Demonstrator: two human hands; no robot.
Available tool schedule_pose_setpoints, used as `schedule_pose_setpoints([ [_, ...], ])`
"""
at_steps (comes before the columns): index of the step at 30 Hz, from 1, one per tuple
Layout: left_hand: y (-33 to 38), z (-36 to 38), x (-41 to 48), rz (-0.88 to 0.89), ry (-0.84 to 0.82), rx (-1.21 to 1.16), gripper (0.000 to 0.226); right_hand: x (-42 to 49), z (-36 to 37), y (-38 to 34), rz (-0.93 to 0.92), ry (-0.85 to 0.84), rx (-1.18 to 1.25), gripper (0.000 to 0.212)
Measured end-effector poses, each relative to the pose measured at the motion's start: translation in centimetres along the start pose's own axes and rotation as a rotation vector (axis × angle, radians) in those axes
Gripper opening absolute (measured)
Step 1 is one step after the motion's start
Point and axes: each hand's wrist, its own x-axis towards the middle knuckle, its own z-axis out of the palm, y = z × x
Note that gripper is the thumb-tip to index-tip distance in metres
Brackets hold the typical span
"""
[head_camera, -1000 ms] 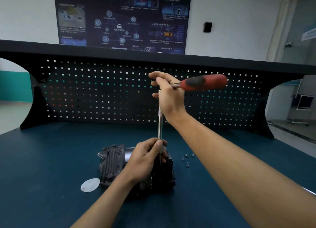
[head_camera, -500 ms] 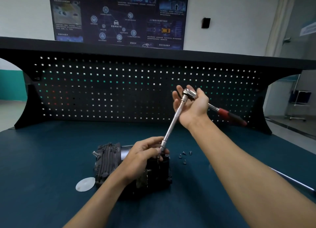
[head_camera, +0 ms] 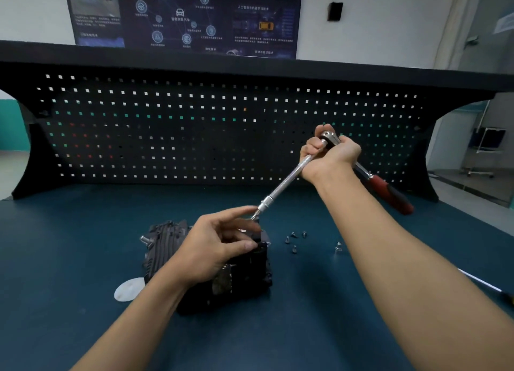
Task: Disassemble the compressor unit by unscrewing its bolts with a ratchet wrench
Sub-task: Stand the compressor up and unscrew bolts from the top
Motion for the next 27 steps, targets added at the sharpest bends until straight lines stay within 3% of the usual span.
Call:
schedule_pose_setpoints([
  [13,2.7,-0.1,3.5,0.034,0.116,0.601,0.033,0.8,-8.1,-5.8,0.014,0.148,0.115,0.029],
  [16,2.6,1.3,7.1,0.014,-0.017,0.723,0.032,1.6,-7.9,-6.6,-0.034,0.13,0.085,0.028],
  [22,-0.3,7.1,13.7,-0.045,-0.454,0.98,0.034,1.7,-8.4,-8.8,-0.15,0.162,-0.111,0.035],
  [27,-3.4,9.4,14.7,-0.115,-0.575,1.015,0.037,1.7,-8.9,-9.4,-0.193,0.188,-0.277,0.036],
])
